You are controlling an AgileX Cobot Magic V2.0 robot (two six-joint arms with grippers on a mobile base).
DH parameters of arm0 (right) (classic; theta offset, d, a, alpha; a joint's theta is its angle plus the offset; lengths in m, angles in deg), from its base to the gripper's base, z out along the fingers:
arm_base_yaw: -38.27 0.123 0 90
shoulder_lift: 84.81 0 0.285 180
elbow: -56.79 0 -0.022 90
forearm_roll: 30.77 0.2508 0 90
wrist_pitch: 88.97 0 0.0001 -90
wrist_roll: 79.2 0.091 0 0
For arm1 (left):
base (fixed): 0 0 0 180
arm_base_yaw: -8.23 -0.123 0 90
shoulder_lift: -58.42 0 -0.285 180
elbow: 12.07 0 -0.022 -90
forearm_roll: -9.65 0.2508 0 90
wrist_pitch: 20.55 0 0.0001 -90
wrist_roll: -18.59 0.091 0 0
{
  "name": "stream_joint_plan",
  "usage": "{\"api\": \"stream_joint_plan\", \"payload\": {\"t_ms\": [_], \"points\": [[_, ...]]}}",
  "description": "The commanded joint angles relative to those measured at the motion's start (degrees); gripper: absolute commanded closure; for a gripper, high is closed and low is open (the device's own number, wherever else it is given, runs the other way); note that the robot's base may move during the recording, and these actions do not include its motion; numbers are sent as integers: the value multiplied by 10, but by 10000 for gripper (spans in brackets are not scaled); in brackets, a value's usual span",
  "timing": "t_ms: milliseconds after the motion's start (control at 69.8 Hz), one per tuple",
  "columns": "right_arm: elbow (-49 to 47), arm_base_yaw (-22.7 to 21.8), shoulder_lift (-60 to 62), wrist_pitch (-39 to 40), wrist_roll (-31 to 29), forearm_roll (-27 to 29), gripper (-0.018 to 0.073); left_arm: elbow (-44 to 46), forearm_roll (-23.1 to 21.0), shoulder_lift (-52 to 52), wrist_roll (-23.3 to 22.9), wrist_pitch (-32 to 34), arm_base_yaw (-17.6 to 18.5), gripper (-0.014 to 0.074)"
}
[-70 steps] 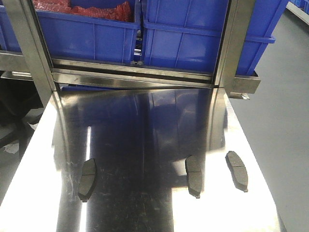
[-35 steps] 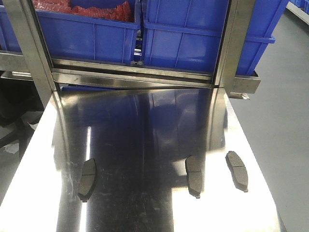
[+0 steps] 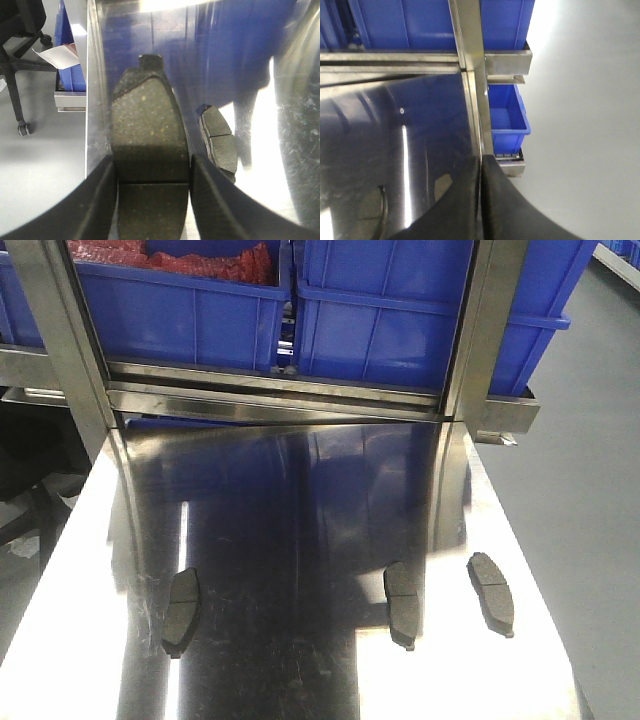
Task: Move and align brake pads A on conveyor
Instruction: 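Move the right gripper toward the brake pad nearest it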
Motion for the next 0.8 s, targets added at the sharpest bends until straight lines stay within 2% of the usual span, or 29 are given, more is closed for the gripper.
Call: {"api": "stream_joint_plan", "payload": {"t_ms": [0,86,286,630,788], "points": [[-20,-1,-10,0,-8,-7,564,17,-7,-2,-5,47,3,603],[-20,-1,-10,-28,-28,-13,564,17,-7,-2,-5,47,3,603],[-21,-1,-17,-52,-26,-37,521,17,-7,-2,-5,47,3,603],[-21,-1,-17,-75,-26,-28,240,17,-7,-2,-5,47,3,603],[-21,-1,-17,-90,-30,-27,151,17,-7,-2,-5,47,3,603]]}}
